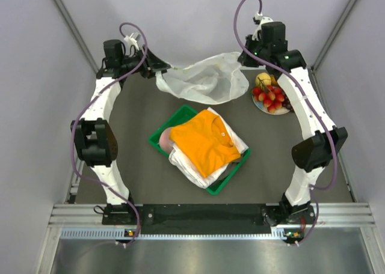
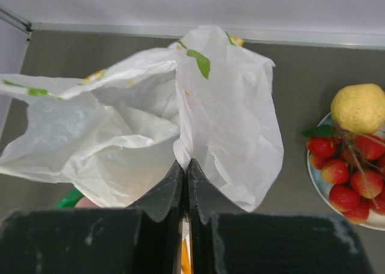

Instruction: Place the fruits into the plastic bag

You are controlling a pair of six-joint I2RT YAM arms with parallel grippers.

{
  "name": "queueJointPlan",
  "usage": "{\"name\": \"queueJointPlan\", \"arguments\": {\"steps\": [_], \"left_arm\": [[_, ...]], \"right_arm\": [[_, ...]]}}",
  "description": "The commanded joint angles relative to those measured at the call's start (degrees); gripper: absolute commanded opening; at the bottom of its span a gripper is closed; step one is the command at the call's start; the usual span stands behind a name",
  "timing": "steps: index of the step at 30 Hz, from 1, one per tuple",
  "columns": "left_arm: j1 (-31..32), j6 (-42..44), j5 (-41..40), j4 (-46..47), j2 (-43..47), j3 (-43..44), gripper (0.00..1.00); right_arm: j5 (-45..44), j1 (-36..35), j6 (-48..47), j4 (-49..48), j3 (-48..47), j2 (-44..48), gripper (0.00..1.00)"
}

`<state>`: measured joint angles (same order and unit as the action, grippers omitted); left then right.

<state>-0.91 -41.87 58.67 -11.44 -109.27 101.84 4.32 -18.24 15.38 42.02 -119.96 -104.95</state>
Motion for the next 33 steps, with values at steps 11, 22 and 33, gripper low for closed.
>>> {"name": "queueJointPlan", "arguments": {"steps": [11,22,33], "left_arm": [[0.6,21.0,-13.5,-15.4,8.8,-9.7,0.96],[0.6,24.4,-21.1,-11.7,16.5,-18.6,0.98],[0.7,20.1,-20.5,-3.3,14.8,-21.3,0.54]], "right_arm": [[-1.3,-1.7,14.2,-0.8,2.1,0.3,0.0],[-0.6,-1.8,14.9,-0.2,1.4,-0.9,0.0],[0.0,-1.8,14.9,0.0,1.7,-0.8,0.0]]}}
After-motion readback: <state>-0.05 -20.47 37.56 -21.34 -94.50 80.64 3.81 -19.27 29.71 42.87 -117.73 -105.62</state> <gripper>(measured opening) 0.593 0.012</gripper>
